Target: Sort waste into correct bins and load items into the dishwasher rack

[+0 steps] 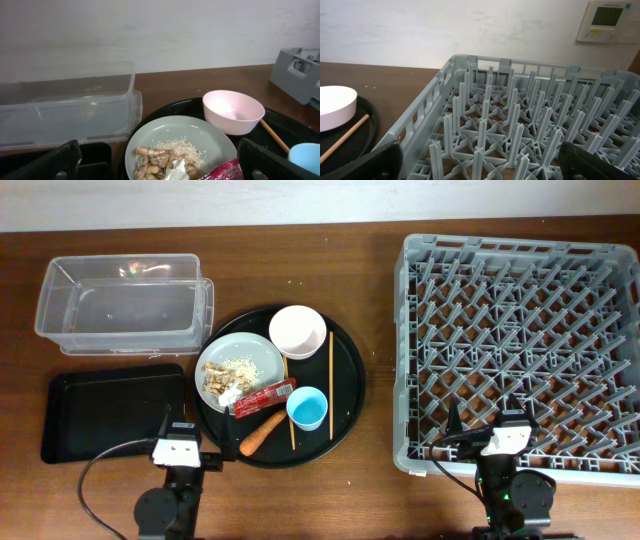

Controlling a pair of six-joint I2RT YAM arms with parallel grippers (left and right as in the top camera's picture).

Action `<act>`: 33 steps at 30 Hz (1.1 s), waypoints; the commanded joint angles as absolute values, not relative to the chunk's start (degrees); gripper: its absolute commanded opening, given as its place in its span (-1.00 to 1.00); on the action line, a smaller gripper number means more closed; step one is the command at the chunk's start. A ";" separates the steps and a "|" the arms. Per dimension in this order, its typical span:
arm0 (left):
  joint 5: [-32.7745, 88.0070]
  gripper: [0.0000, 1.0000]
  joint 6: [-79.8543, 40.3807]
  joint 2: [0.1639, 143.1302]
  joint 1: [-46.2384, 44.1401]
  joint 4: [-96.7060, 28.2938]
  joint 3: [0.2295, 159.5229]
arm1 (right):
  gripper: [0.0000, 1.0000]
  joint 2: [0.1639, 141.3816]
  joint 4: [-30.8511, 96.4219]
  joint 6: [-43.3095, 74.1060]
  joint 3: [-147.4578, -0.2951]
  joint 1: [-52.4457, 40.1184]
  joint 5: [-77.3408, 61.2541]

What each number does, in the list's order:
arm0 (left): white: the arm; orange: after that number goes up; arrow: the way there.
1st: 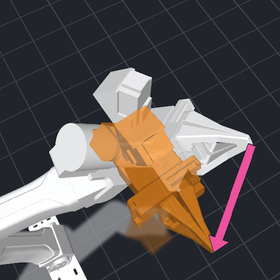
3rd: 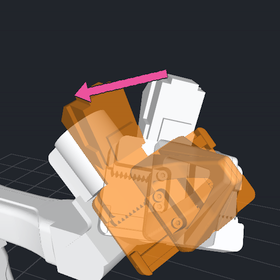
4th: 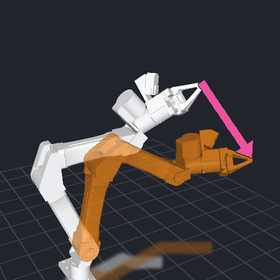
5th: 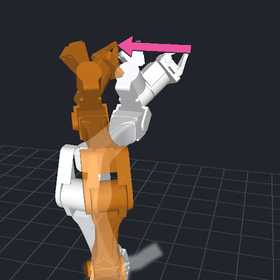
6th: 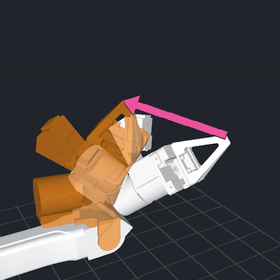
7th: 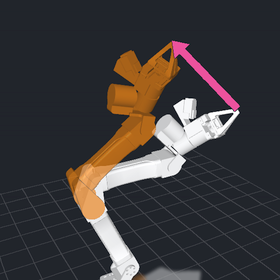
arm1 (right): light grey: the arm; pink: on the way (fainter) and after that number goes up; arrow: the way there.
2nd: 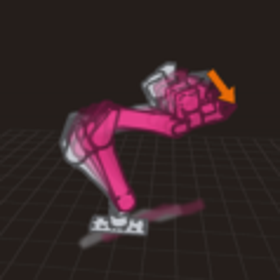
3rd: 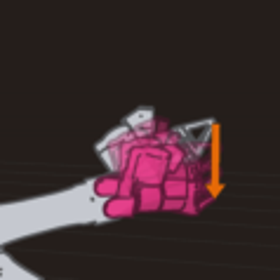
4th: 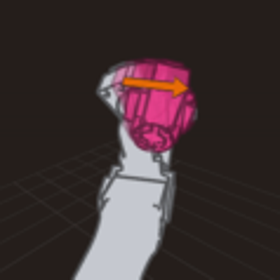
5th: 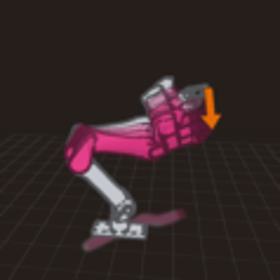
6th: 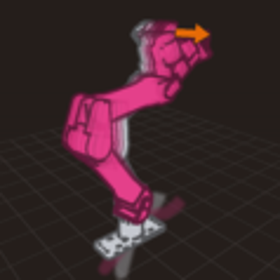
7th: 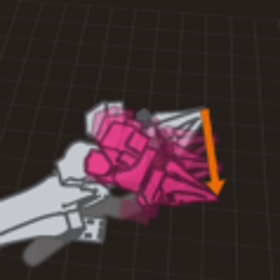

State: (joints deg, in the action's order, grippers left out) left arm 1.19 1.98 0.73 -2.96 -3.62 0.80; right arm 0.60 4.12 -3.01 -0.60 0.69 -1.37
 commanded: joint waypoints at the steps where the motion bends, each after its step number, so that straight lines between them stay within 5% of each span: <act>1: 2.83 0.98 0.64 0.47 -3.22 -3.99 1.65 | 0.96 0.86 5.23 -2.52 -1.50 0.38 -1.69; 9: 2.68 0.98 0.64 16.78 -3.22 -14.98 19.53 | 0.96 7.60 19.59 -2.31 -16.05 0.38 -0.82; 20: 2.85 0.99 0.69 62.72 -3.22 -47.33 57.47 | 0.96 40.82 47.18 -0.80 -46.09 0.38 -0.99; 33: 5.39 0.98 0.67 85.60 -3.38 -38.59 58.67 | 0.96 49.32 49.69 -0.82 -48.45 0.38 -4.27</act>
State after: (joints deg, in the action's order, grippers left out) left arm 4.58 1.04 81.28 -3.11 -38.68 57.76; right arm 48.47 49.69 -1.45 -47.29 0.69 -3.99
